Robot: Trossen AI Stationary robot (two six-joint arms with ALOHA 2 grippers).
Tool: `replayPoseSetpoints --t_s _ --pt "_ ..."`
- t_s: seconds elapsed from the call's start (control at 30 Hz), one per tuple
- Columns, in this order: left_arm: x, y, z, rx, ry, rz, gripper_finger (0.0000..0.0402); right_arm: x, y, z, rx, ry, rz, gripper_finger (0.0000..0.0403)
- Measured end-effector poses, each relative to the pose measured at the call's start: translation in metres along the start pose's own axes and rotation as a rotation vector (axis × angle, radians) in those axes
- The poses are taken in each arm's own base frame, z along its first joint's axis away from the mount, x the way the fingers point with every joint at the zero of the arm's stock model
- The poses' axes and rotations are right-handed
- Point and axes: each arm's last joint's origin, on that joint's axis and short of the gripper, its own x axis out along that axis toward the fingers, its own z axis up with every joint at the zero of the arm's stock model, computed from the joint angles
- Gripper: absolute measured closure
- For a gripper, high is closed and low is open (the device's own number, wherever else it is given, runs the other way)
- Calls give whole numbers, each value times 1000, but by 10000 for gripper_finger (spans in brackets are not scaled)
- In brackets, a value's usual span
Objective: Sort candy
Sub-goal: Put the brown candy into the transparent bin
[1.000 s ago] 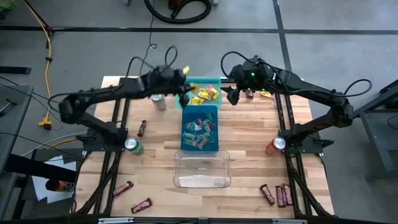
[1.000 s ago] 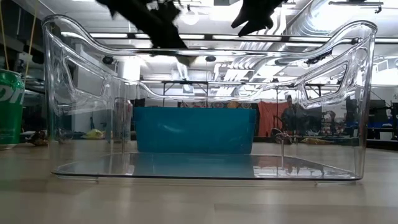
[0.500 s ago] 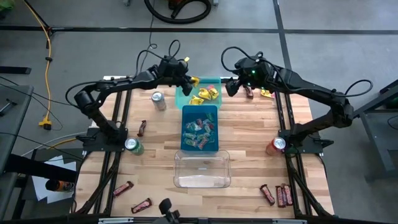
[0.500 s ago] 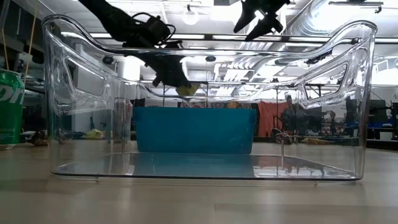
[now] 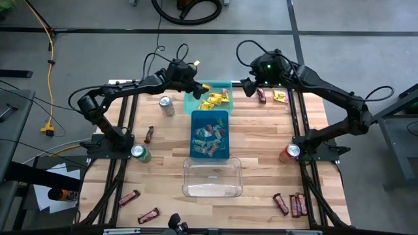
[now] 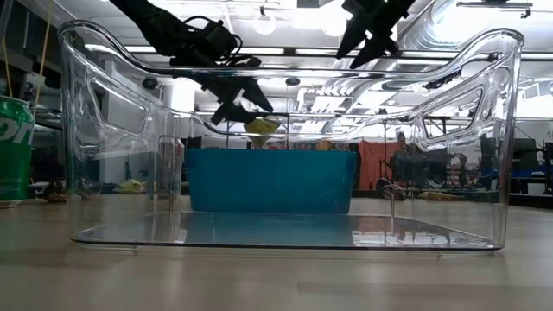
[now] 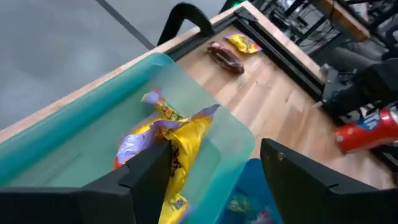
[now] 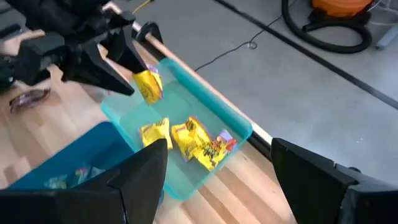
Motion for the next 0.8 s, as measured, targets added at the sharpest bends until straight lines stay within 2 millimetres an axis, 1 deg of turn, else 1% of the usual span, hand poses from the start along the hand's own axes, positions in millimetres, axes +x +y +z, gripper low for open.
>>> replayPoseSetpoints --t_s 0.07,0.13,0.2,0.33,0.4,0.43,0.5,0.6,0.7,0.8 --pt "0 0 -2 31 13 29 167 0 -3 -1 -15 23 15 121" --pt "1 0 -6 81 37 130 167 1 -5 -3 -30 44 25 121" --pt "-1 -6 -9 147 100 208 167 1 -7 -4 -38 60 28 121" --pt "0 -36 -8 417 124 271 169 1 -8 -5 -52 72 31 121" --pt "0 -48 -6 466 116 264 169 1 -7 -6 -52 84 55 121" --pt "-2 -54 -1 463 100 246 169 0 -7 -9 -43 112 91 121" --pt "-14 -63 10 430 58 175 169 -2 -4 -18 -23 220 191 121" --pt "-38 -72 25 372 -27 82 169 -8 4 -38 31 436 326 121" --pt "-65 -73 38 349 -123 50 169 -9 21 -63 92 630 408 121" --pt "-93 -69 53 341 -236 67 169 -14 46 -93 127 779 473 121"
